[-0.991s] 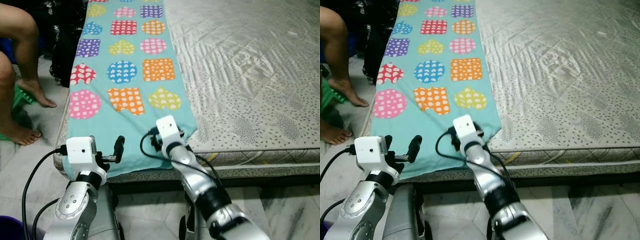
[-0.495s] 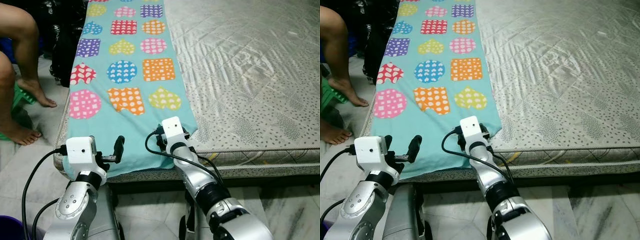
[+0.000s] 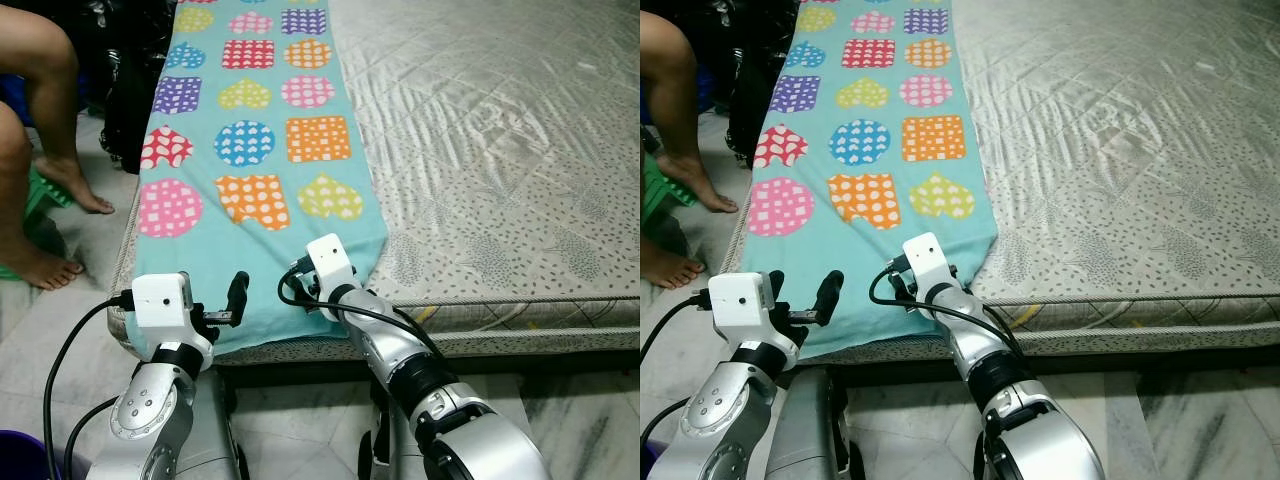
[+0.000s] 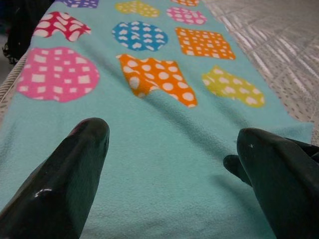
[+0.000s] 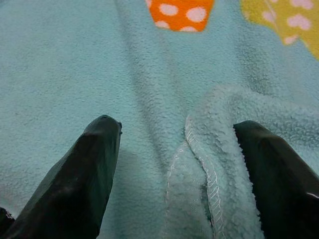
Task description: Clean up the room
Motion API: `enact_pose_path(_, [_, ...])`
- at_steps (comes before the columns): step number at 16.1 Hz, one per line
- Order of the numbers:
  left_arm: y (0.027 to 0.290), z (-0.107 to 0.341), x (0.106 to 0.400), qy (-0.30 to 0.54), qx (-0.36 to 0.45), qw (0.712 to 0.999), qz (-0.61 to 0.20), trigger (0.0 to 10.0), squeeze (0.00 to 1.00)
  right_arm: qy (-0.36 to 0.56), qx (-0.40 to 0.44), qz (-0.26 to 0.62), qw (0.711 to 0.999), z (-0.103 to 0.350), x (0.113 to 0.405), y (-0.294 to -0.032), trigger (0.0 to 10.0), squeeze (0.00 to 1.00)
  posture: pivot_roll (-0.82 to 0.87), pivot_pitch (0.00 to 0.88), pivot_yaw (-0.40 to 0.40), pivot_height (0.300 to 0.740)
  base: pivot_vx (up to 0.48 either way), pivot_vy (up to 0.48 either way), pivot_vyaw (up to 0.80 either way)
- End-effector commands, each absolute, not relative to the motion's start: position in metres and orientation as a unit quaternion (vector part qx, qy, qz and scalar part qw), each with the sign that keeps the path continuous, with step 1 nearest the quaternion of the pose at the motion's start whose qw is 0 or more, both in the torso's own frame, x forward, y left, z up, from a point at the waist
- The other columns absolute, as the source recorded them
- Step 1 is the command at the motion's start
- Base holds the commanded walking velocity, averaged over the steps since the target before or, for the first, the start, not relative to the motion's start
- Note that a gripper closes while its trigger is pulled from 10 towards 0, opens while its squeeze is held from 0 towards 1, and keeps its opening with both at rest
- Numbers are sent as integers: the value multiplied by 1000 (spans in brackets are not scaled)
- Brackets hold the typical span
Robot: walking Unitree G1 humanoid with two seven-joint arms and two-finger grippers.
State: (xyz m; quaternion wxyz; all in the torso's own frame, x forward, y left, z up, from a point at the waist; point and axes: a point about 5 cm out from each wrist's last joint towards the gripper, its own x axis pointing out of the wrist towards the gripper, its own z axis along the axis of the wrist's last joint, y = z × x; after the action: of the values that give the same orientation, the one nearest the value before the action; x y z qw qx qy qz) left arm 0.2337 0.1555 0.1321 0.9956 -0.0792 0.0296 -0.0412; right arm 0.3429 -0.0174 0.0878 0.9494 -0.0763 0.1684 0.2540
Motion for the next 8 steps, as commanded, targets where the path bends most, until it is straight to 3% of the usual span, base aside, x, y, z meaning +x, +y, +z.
enact_pose_path(1, [158,129,232,37,-76,996,-33,10000,0,163,-45,274,947,92,336,5,10000,0,14,182,-10,550,0,0,0])
enact_pose_path(8, [157,129,232,37,-75,996,-34,10000,0,147,19,265,953,118,349,4,10000,0,17,169,-11,550,0,0,0])
